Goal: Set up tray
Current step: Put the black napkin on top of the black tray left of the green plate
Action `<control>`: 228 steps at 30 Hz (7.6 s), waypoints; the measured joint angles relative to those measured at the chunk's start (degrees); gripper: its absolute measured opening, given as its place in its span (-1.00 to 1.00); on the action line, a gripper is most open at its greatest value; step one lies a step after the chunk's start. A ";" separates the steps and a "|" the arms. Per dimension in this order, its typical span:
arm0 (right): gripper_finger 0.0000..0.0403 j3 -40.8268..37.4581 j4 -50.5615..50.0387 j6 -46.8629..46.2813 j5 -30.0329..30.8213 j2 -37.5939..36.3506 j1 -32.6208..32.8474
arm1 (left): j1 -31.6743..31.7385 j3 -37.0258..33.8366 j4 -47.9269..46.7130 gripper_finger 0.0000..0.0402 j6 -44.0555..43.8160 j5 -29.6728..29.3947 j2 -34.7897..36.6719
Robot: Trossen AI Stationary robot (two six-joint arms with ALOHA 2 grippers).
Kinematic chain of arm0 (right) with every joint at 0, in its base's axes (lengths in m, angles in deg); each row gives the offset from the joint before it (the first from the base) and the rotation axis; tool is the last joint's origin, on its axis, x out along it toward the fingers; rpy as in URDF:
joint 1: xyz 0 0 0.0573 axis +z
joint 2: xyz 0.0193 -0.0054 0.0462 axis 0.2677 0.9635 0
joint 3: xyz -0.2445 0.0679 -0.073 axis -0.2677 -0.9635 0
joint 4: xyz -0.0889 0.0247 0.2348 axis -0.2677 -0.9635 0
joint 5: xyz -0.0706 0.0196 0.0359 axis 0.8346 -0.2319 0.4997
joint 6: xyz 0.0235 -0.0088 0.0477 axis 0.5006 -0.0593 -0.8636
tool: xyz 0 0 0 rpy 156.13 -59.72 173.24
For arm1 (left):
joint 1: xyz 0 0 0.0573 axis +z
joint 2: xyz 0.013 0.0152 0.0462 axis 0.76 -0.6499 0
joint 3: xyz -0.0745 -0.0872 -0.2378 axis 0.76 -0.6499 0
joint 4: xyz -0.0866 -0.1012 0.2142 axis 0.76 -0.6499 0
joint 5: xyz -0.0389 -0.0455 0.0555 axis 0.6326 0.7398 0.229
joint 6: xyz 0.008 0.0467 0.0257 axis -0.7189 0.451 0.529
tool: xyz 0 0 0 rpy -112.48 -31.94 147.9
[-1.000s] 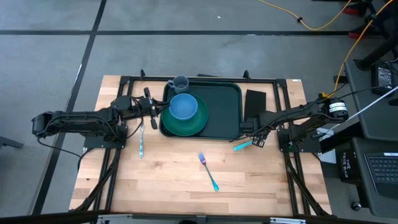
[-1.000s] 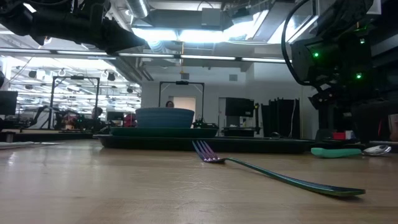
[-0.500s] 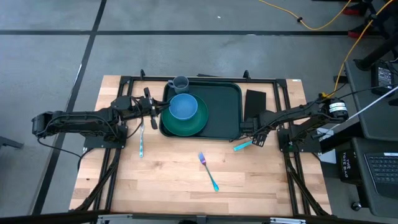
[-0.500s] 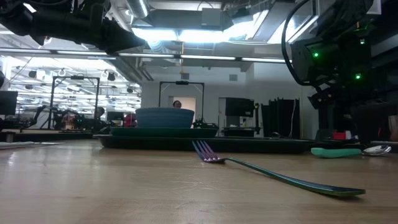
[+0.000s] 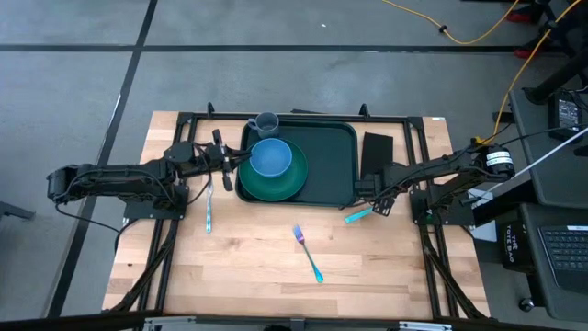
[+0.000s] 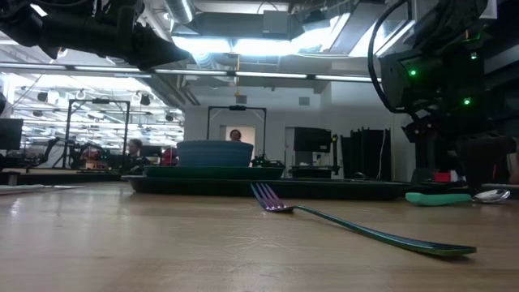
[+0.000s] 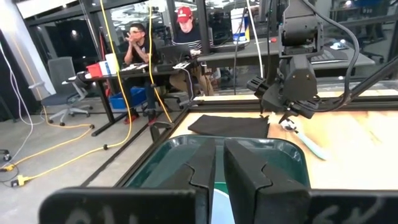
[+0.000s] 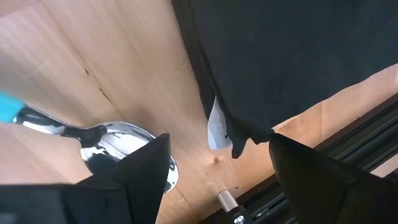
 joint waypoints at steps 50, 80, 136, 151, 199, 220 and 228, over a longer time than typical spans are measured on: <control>0.37 2.75 1.55 -2.71 8.75 12.71 -0.02 | 0.01 0.00 -0.24 -0.89 0.23 0.00 0.00; -0.92 2.67 2.47 -11.20 3.42 15.80 -2.36 | 0.00 0.00 -0.24 -0.89 0.08 0.02 0.00; -0.94 34.01 -29.44 -19.01 22.03 -8.31 -2.29 | 0.01 0.00 -0.19 -0.90 0.23 0.02 0.00; -0.94 45.44 -29.31 -11.25 22.18 -8.46 -2.16 | 0.01 0.00 -0.19 -0.88 0.21 0.00 0.00; -0.94 44.87 5.02 39.91 31.32 20.14 -17.42 | 0.01 0.02 -0.24 -0.90 0.01 0.02 0.00; -0.94 44.87 -1.81 32.79 14.97 19.65 -17.20 | -0.01 0.00 -0.26 -0.90 -2.45 0.02 0.00; -0.94 44.87 -7.78 28.78 14.27 20.15 -17.16 | -0.01 0.00 -0.26 -0.90 -2.50 0.02 0.00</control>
